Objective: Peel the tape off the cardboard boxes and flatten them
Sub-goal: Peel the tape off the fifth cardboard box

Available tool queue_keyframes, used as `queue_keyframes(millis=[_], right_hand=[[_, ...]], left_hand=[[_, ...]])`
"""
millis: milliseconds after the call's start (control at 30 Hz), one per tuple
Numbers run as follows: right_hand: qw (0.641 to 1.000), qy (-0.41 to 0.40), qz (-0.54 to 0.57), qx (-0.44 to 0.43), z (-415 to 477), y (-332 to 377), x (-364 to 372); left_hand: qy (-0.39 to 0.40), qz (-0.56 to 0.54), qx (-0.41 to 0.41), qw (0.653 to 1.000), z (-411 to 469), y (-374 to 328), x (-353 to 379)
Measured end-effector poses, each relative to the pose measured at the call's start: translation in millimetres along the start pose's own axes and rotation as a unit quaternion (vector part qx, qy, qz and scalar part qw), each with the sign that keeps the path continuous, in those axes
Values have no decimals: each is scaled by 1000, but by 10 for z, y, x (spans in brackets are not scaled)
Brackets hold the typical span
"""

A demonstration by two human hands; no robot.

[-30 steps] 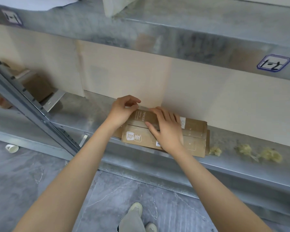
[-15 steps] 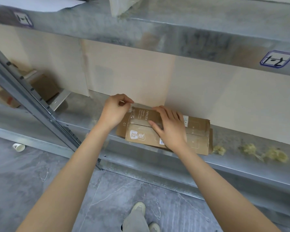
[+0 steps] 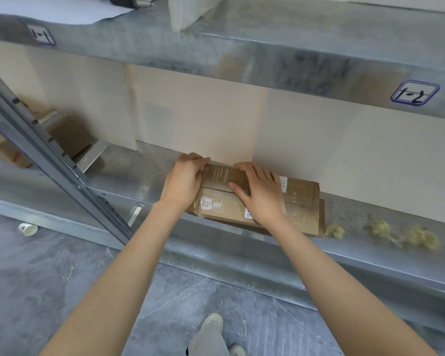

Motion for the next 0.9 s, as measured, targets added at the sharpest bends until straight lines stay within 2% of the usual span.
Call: queue_keyframes(millis=[167, 300, 433, 567, 733, 900], right_hand=[[999, 22, 21, 13, 76, -47, 19], [997, 53, 53, 30, 158, -104, 44], [997, 51, 51, 26, 159, -95, 54], [998, 43, 45, 26, 145, -83, 39], [998, 41, 41, 26, 132, -70, 32], [998, 40, 37, 28, 143, -79, 44]], left_hand=[[-6, 25, 16, 1000, -73, -17, -73], [-11, 1, -7, 1000, -307, 152, -148], [-21, 13, 8, 1000, -318, 81, -165], [-22, 10, -34, 999, -211, 50, -91], [-27, -43, -70, 996, -145, 96, 3], [-36, -93, -72, 992, -165, 93, 131]])
Point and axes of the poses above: each hand's wrist, its own z-axis towards the middle knuckle, its own x-axis out of the palm, y = z × x, the point moved 1 cm from there along z, towards the middle knuckle, and after that the axes turned 1 degree about y, right-handed, at the moved point
